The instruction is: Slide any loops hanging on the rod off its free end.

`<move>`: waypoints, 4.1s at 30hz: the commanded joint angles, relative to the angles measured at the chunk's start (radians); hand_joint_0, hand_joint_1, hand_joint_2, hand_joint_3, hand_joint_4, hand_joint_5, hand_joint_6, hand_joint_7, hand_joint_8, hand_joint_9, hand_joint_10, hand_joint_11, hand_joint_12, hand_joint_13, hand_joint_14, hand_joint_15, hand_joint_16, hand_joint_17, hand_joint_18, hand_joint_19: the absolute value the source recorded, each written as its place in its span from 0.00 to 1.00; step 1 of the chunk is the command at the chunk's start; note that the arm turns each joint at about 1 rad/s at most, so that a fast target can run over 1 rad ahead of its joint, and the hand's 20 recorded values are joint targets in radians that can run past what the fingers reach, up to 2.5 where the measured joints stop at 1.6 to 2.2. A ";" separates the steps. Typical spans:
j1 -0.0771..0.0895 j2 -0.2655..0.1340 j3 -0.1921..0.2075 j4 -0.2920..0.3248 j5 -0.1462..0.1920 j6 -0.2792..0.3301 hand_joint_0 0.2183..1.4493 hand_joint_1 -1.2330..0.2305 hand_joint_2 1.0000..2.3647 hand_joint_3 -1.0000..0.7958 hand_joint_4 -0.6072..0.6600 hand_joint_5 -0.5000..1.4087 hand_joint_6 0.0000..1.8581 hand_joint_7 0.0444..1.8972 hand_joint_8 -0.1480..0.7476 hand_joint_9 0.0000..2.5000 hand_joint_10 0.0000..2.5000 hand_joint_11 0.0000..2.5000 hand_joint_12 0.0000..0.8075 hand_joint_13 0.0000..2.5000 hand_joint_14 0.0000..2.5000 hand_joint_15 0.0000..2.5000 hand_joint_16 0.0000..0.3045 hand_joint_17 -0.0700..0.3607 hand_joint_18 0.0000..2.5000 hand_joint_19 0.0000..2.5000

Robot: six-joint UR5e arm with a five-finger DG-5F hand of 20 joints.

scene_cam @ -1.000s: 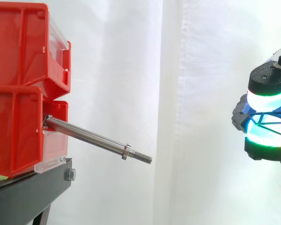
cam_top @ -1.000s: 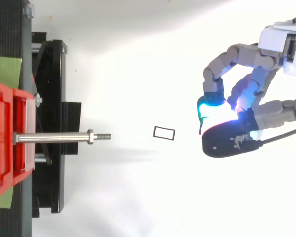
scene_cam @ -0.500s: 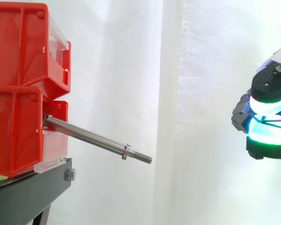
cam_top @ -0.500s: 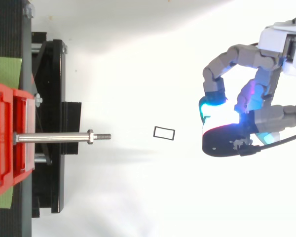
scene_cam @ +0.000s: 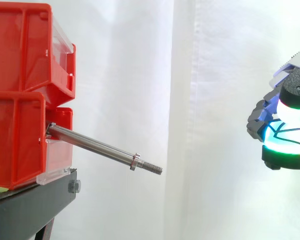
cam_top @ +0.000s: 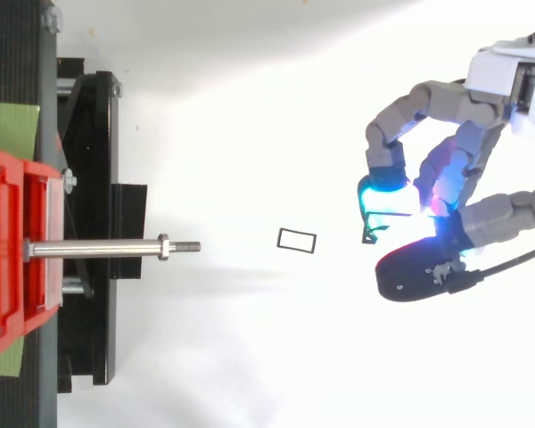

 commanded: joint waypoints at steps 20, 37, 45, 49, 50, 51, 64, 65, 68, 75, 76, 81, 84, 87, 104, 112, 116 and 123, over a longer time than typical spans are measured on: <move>0.001 0.000 0.000 -0.002 0.001 0.000 0.29 0.43 0.01 0.41 0.53 0.21 0.48 0.56 0.48 0.51 0.01 0.41 0.45 0.37 0.01 0.22 0.16 0.41 0.37 0.23; 0.001 0.000 0.000 0.000 0.001 0.000 0.29 0.44 0.01 0.34 0.55 0.20 0.48 0.53 0.48 0.50 0.01 0.42 0.44 0.36 0.01 0.22 0.16 0.42 0.36 0.23; 0.001 0.000 0.000 -0.002 0.001 0.000 0.30 0.45 0.01 0.36 0.55 0.20 0.48 0.53 0.48 0.50 0.01 0.41 0.44 0.36 0.01 0.22 0.16 0.42 0.36 0.23; 0.001 0.000 0.000 -0.002 0.001 0.000 0.30 0.46 0.01 0.35 0.56 0.20 0.48 0.53 0.48 0.50 0.01 0.41 0.44 0.36 0.01 0.22 0.16 0.42 0.36 0.23; 0.001 0.000 0.000 -0.002 0.001 0.000 0.30 0.46 0.01 0.35 0.55 0.20 0.48 0.53 0.48 0.50 0.01 0.41 0.44 0.36 0.01 0.22 0.16 0.42 0.36 0.23; 0.001 0.000 0.001 -0.002 0.001 0.000 0.30 0.46 0.01 0.36 0.55 0.20 0.48 0.53 0.48 0.50 0.01 0.41 0.44 0.36 0.01 0.22 0.16 0.42 0.36 0.23; 0.001 0.000 0.000 0.000 0.000 0.000 0.30 0.49 0.01 0.43 0.54 0.20 0.47 0.49 0.50 0.50 0.01 0.40 0.48 0.36 0.01 0.22 0.18 0.45 0.37 0.23; 0.001 0.000 0.000 0.000 0.000 0.000 0.30 0.47 0.01 0.45 0.55 0.20 0.47 0.49 0.51 0.50 0.01 0.40 0.48 0.36 0.01 0.22 0.18 0.45 0.38 0.22; 0.001 0.000 0.000 0.000 0.000 0.000 0.29 0.45 0.01 0.47 0.56 0.20 0.47 0.50 0.52 0.50 0.01 0.39 0.50 0.36 0.01 0.21 0.19 0.46 0.38 0.21; 0.001 0.000 0.000 0.000 0.000 0.000 0.29 0.40 0.01 0.50 0.57 0.20 0.48 0.50 0.53 0.49 0.01 0.40 0.51 0.36 0.01 0.21 0.19 0.47 0.39 0.21; 0.001 0.000 0.000 0.000 0.000 0.000 0.30 0.39 0.01 0.51 0.57 0.20 0.48 0.50 0.53 0.49 0.01 0.40 0.51 0.36 0.01 0.21 0.19 0.47 0.39 0.20; 0.001 0.000 0.000 0.000 0.000 0.000 0.30 0.35 0.01 0.52 0.56 0.19 0.49 0.49 0.53 0.48 0.01 0.41 0.49 0.36 0.01 0.21 0.18 0.46 0.38 0.21; 0.001 0.000 0.000 0.000 0.000 0.000 0.31 0.34 0.01 0.51 0.54 0.19 0.49 0.49 0.51 0.47 0.01 0.41 0.48 0.35 0.01 0.21 0.18 0.45 0.38 0.21; 0.002 0.000 0.000 0.000 0.000 0.000 0.32 0.32 0.01 0.50 0.52 0.19 0.49 0.48 0.50 0.47 0.01 0.42 0.46 0.35 0.01 0.21 0.17 0.43 0.36 0.21; 0.002 0.000 0.000 -0.002 0.001 0.000 0.38 0.29 0.01 0.45 0.43 0.18 0.50 0.50 0.46 0.46 0.01 0.41 0.43 0.34 0.01 0.21 0.15 0.41 0.35 0.21; 0.002 0.000 0.000 -0.002 0.001 0.005 0.41 0.27 0.01 0.38 0.43 0.18 0.51 0.48 0.46 0.45 0.01 0.41 0.43 0.34 0.01 0.21 0.15 0.40 0.35 0.21; 0.004 0.000 0.000 0.000 0.000 0.015 0.42 0.27 0.01 0.33 0.43 0.18 0.51 0.47 0.45 0.45 0.01 0.41 0.42 0.34 0.01 0.21 0.15 0.40 0.35 0.20; 0.005 0.000 0.000 0.000 0.000 0.018 0.40 0.28 0.01 0.33 0.45 0.18 0.51 0.48 0.46 0.46 0.01 0.42 0.42 0.35 0.01 0.21 0.15 0.40 0.35 0.21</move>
